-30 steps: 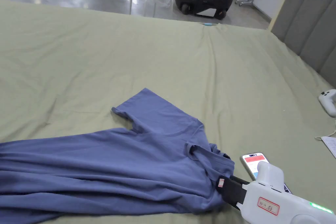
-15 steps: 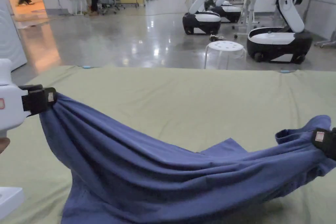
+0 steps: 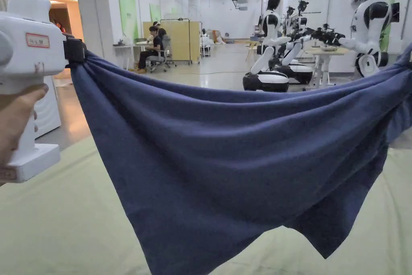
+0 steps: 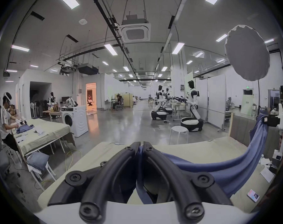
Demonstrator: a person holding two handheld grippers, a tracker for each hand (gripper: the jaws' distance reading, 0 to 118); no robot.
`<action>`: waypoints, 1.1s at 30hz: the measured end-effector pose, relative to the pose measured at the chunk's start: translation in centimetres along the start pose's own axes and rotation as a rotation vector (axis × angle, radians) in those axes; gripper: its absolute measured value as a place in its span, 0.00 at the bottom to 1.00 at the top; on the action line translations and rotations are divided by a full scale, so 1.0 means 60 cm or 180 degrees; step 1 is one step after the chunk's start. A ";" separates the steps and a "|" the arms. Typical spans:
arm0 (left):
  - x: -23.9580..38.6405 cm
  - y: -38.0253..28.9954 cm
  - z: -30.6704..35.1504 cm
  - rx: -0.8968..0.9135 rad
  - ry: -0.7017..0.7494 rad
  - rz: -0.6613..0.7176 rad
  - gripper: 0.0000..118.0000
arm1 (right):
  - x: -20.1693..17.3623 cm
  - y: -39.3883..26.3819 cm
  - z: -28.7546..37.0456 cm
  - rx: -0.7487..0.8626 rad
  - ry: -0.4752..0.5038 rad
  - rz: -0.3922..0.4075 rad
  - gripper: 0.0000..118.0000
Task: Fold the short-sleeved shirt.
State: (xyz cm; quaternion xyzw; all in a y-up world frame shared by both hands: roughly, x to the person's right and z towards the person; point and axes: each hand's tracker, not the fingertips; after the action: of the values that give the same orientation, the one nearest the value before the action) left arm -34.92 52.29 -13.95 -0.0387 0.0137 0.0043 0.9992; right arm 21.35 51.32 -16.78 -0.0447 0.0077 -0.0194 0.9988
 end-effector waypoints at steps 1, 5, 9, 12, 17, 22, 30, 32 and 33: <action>0.003 0.003 -0.016 0.0008 -0.0005 -0.0004 0.04 | -0.004 0.008 -0.012 0.0006 -0.0047 0.0026 0.07; -0.010 0.011 -0.083 0.0021 0.0025 0.0152 0.04 | -0.010 0.028 -0.062 0.0050 -0.0294 0.0156 0.07; 0.021 0.003 -0.109 0.0007 0.0051 0.0145 0.04 | 0.002 0.033 -0.113 0.0092 -0.0373 0.0097 0.07; -0.002 -0.011 -0.156 -0.0041 0.0094 0.0192 0.04 | 0.005 0.022 -0.150 0.0049 -0.0559 0.0247 0.07; -0.014 -0.066 -0.211 -0.0208 0.0110 0.0192 0.04 | 0.007 -0.034 -0.201 -0.0120 -0.0544 0.0295 0.07; -0.018 -0.216 -0.204 -0.0605 -0.0027 0.0622 0.04 | 0.001 -0.169 -0.189 -0.0434 -0.0314 0.0076 0.07; -0.051 -0.507 -0.028 -0.1237 -0.0327 0.1093 0.04 | 0.033 -0.454 -0.006 -0.1120 0.0080 -0.0601 0.07; -0.066 -0.548 0.033 -0.1447 -0.0412 0.1101 0.04 | 0.038 -0.494 0.068 -0.1119 -0.0007 -0.0783 0.07; -0.070 -0.562 0.061 -0.1429 -0.0366 0.1052 0.04 | 0.039 -0.512 0.103 -0.1121 -0.0053 -0.0821 0.07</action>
State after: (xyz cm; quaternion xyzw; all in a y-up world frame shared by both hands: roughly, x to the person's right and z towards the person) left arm -38.67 18.96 -7.56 -0.2558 -0.0383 0.1722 0.9505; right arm 22.64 21.19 -7.88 -0.2192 -0.0030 -0.1450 0.9648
